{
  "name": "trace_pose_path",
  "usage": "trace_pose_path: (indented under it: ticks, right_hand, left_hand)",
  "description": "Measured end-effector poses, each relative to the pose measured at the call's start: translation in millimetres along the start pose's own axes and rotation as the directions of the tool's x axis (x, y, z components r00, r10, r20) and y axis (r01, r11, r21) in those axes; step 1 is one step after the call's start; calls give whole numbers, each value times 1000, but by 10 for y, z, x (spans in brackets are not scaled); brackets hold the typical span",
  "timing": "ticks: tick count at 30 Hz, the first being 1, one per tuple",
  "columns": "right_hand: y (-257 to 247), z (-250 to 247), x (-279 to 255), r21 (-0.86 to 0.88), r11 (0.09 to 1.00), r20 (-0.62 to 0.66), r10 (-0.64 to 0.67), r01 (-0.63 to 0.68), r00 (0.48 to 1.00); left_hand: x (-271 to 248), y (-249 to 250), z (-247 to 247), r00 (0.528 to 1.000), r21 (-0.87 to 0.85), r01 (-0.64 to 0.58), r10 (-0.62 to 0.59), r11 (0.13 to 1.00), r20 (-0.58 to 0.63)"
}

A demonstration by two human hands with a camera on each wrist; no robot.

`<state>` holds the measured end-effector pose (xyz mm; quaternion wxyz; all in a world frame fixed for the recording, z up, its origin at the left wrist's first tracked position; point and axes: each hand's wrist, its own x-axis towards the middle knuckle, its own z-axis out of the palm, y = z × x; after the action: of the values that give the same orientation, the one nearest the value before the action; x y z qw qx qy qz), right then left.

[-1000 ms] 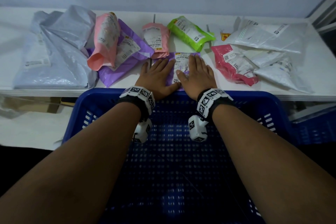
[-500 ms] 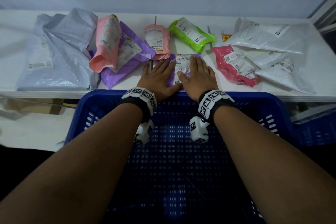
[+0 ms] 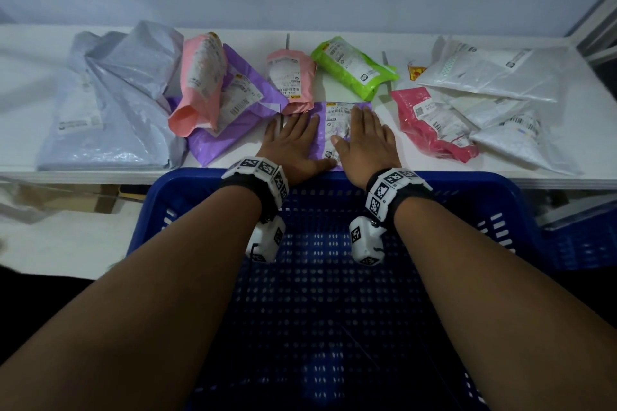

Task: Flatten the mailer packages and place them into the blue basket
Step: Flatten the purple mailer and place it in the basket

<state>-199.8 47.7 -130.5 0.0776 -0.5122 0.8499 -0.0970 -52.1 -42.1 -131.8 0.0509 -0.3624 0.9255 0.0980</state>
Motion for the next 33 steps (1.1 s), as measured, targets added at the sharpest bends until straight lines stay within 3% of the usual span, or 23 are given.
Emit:
trace_pose_path:
  ticks: [2, 4, 7, 9, 11, 13, 15, 19, 27, 31, 33]
  right_hand:
    - [1, 1, -3, 4, 1000, -4, 4, -4, 1000]
    - [-1, 3, -11, 9, 1000, -4, 6, -6, 1000]
    - [7, 11, -5, 16, 1000, -20, 1, 0, 1000]
    - [23, 12, -3, 4, 1000, -32, -13, 13, 999]
    - [43, 11, 4, -36, 999, -13, -30, 29, 999]
    - [47, 1, 11, -66, 997, 3, -41, 41, 999]
    - [42, 14, 28, -87, 995, 4, -46, 46, 999]
    - [15, 55, 52, -73, 997, -23, -15, 13, 1000]
    - [-2, 3, 8, 45, 999, -57, -14, 17, 998]
    - [14, -129, 25, 194, 980, 65, 36, -48, 997]
    - [-46, -176, 44, 165, 985, -17, 48, -45, 999]
  left_hand:
    - [-21, 7, 15, 999, -6, -6, 6, 1000, -37]
    - [-68, -8, 10, 987, -97, -59, 44, 994, -152]
    - [-119, 15, 60, 895, -185, -221, 124, 958, -428]
    - [-84, 101, 81, 858, -231, -289, 144, 929, -493]
    - [18, 237, 35, 871, -351, -309, 115, 884, -478]
    - [158, 369, -40, 916, -460, -289, 103, 840, -388]
    - [289, 461, -34, 957, -471, -225, 104, 853, -269]
    - [371, 415, 54, 982, -452, -111, 27, 885, -189]
    - [192, 127, 154, 972, -101, 50, -72, 994, -223]
    - [187, 84, 171, 977, -59, 44, -56, 997, -205]
    - [189, 95, 153, 982, -47, 42, -50, 998, -184]
